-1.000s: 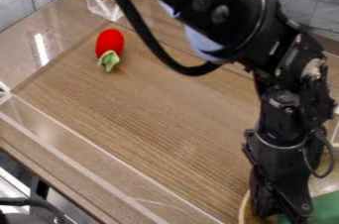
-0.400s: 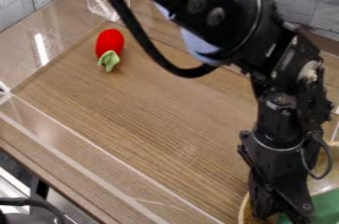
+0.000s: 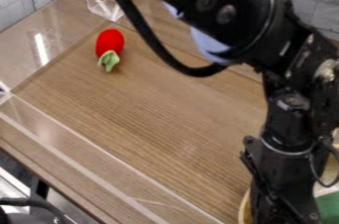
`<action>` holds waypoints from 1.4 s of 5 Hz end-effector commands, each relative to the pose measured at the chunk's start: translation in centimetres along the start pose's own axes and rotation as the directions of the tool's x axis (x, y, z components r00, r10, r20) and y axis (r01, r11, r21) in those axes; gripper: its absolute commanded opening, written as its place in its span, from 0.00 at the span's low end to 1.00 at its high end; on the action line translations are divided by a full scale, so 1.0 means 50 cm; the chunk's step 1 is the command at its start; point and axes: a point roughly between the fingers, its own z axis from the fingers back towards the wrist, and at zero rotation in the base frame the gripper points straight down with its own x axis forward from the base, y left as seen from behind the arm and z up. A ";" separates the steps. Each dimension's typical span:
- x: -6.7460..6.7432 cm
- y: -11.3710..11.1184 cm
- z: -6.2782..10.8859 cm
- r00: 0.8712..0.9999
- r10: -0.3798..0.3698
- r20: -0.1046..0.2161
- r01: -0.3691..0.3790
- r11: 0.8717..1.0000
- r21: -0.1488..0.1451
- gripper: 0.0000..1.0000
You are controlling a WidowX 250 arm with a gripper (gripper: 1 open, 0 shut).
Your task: Remove the green object from the brown bowl and put it on the table
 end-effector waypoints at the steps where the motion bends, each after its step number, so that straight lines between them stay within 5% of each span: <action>1: 0.013 -0.005 0.010 0.997 -0.065 0.040 0.065 0.998 0.002 0.00; 2: 0.005 -0.002 -0.003 0.992 -0.122 0.025 0.122 0.992 -0.008 0.00; 4: 0.024 0.006 0.042 0.982 -0.191 0.006 0.191 0.981 -0.016 0.00; 5: 0.021 0.021 0.016 0.991 -0.130 0.011 0.131 0.991 -0.017 0.00; 7: 0.029 0.001 0.064 0.999 -0.010 0.033 0.010 1.000 0.006 0.00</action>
